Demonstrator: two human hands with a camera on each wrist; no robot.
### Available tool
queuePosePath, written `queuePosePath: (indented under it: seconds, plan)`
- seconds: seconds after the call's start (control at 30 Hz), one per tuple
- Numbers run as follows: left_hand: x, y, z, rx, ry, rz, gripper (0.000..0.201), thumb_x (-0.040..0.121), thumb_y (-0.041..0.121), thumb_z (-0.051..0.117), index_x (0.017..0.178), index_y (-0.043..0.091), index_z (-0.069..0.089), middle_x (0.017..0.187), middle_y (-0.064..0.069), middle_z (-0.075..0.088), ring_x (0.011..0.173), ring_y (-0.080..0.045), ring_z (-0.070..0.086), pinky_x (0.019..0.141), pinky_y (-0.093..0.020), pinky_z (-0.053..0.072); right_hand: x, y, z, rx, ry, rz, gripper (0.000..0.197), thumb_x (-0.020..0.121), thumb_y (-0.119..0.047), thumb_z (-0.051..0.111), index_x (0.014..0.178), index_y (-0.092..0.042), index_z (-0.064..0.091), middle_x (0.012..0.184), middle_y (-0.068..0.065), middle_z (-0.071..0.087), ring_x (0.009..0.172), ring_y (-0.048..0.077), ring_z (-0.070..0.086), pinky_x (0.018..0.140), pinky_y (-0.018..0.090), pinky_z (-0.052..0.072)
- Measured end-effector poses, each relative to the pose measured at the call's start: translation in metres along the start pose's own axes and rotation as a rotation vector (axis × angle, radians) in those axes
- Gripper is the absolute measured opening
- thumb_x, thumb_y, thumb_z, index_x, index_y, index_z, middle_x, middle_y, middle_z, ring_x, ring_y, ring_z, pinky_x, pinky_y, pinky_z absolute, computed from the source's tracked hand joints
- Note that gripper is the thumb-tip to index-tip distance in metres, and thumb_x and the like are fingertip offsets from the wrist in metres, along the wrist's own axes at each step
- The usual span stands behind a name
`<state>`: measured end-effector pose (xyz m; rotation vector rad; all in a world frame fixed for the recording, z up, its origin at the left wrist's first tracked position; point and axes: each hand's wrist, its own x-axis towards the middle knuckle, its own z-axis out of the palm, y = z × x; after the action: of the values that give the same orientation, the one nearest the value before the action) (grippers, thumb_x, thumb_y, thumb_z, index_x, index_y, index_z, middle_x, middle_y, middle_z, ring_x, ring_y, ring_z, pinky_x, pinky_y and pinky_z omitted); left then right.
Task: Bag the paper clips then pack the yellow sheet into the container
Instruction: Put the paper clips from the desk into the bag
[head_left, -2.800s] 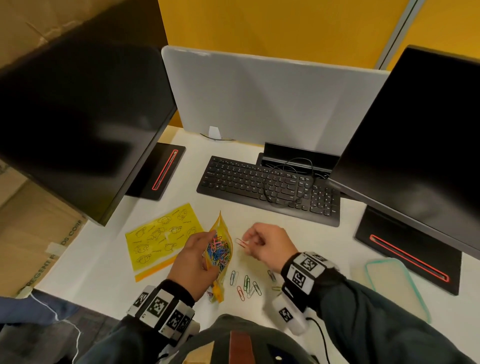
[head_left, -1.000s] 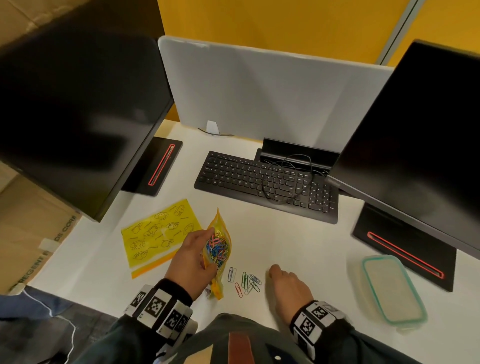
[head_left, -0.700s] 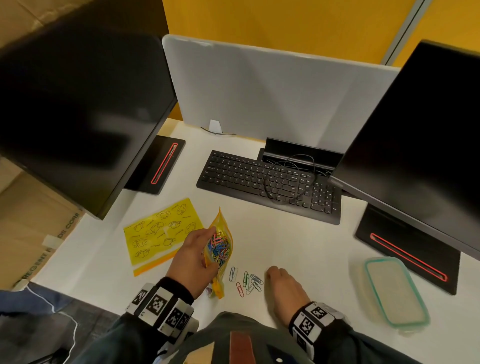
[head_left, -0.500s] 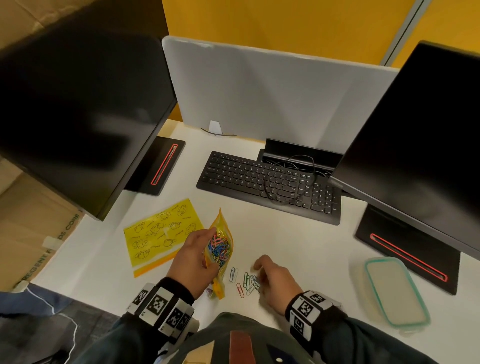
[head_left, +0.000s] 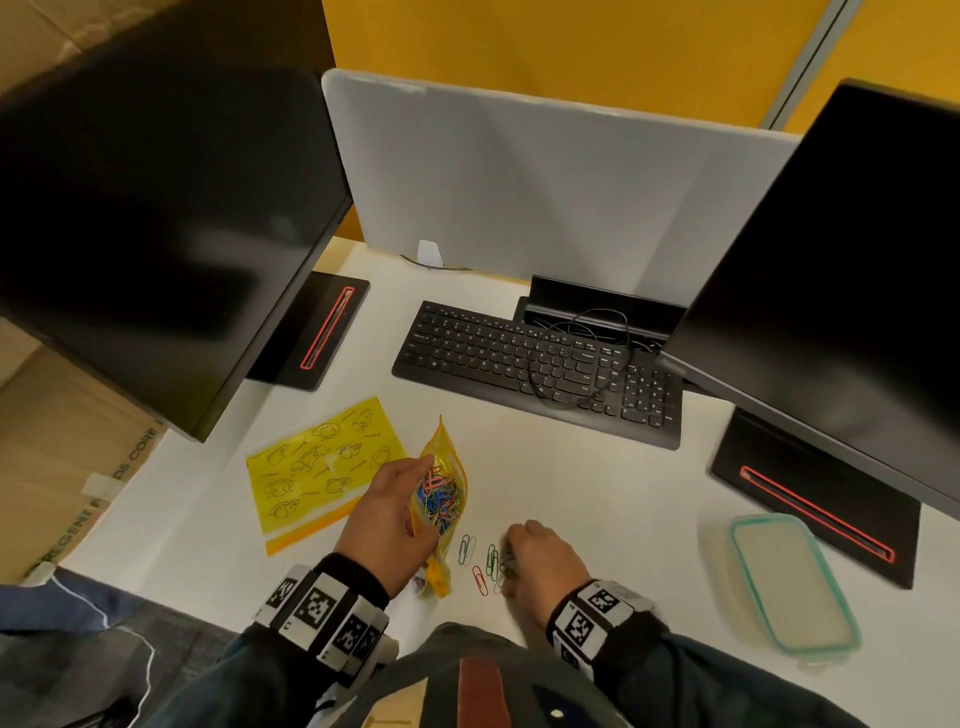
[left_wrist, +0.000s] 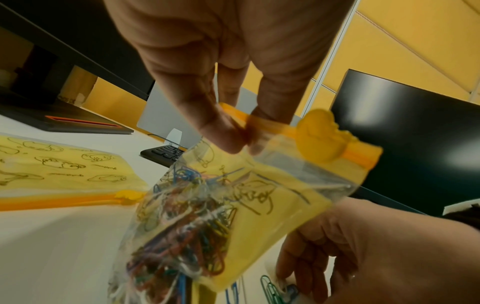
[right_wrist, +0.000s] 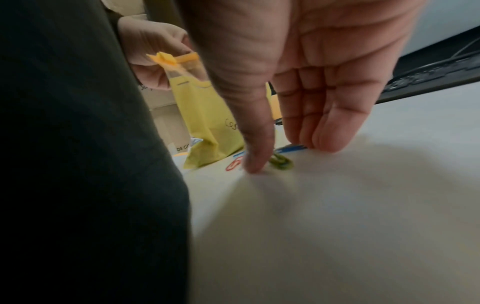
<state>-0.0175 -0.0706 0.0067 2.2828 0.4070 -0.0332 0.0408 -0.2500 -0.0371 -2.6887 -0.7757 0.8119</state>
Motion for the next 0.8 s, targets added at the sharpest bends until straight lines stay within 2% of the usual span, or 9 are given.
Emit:
queuePosePath:
  seconds: [0.07,0.13,0.2,0.33,0.53,0.67,0.8]
  plan:
    - [0.000,-0.001,0.000,-0.004,0.005,0.005,0.071,0.069,0.002,0.065,0.133,0.022,0.041,0.131,0.000,0.042,0.080,-0.013,0.050,0.069,-0.005,0.036,0.001,0.002,0.002,-0.012,0.016,-0.015,0.024,0.086,-0.010,0.055,0.110,-0.008,0.054,0.115,0.010,0.056,0.104,0.027,0.054,0.086,0.034,0.046]
    - [0.000,-0.002,-0.001,-0.008,0.010,0.006,0.071,0.069,0.001,0.065,0.133,0.022,0.041,0.130,0.001,0.042,0.074,-0.009,0.047,0.065,-0.001,0.035,0.001,0.006,0.001,0.004,0.013,-0.025,0.023,0.086,-0.013,0.055,0.109,-0.010,0.056,0.114,0.008,0.055,0.103,0.027,0.055,0.084,0.033,0.045]
    - [0.000,-0.003,-0.001,-0.013,0.012,-0.002,0.071,0.069,0.001,0.065,0.132,0.022,0.041,0.130,0.001,0.042,0.079,-0.013,0.050,0.065,-0.001,0.036,0.001,0.011,-0.001,0.019,0.017,-0.054,0.028,0.085,-0.017,0.057,0.112,-0.013,0.056,0.116,0.005,0.053,0.104,0.026,0.055,0.082,0.032,0.045]
    - [0.000,-0.004,0.000,-0.014,0.013,-0.012,0.070,0.069,0.000,0.064,0.132,0.022,0.041,0.130,-0.001,0.043,0.094,-0.027,0.057,0.072,-0.009,0.039,0.002,0.016,0.000,-0.024,-0.003,-0.104,0.038,0.084,-0.015,0.054,0.121,-0.015,0.053,0.122,0.004,0.051,0.112,0.026,0.051,0.086,0.033,0.047]
    - [0.002,-0.003,0.001,-0.008,0.007,-0.010,0.071,0.069,0.001,0.064,0.133,0.022,0.041,0.131,-0.001,0.042,0.096,-0.027,0.057,0.072,-0.010,0.038,0.003,0.008,0.001,-0.142,-0.046,-0.106,0.027,0.089,-0.008,0.043,0.112,-0.006,0.058,0.117,0.012,0.056,0.110,0.030,0.052,0.087,0.036,0.045]
    - [0.001,-0.003,0.000,-0.007,0.007,-0.012,0.070,0.070,0.002,0.064,0.133,0.022,0.040,0.131,-0.001,0.042,0.097,-0.028,0.056,0.075,-0.014,0.041,0.002,0.001,-0.002,-0.217,-0.081,-0.105,0.028,0.093,-0.003,0.037,0.117,-0.003,0.049,0.123,0.017,0.049,0.115,0.031,0.046,0.087,0.039,0.043]
    - [0.002,-0.003,0.001,-0.009,0.003,-0.014,0.071,0.070,0.002,0.064,0.133,0.023,0.039,0.132,0.000,0.041,0.096,-0.026,0.056,0.074,-0.011,0.039,0.000,-0.004,0.000,-0.262,-0.100,-0.086,0.030,0.096,-0.006,0.029,0.123,-0.003,0.043,0.128,0.018,0.045,0.119,0.032,0.042,0.090,0.042,0.041]
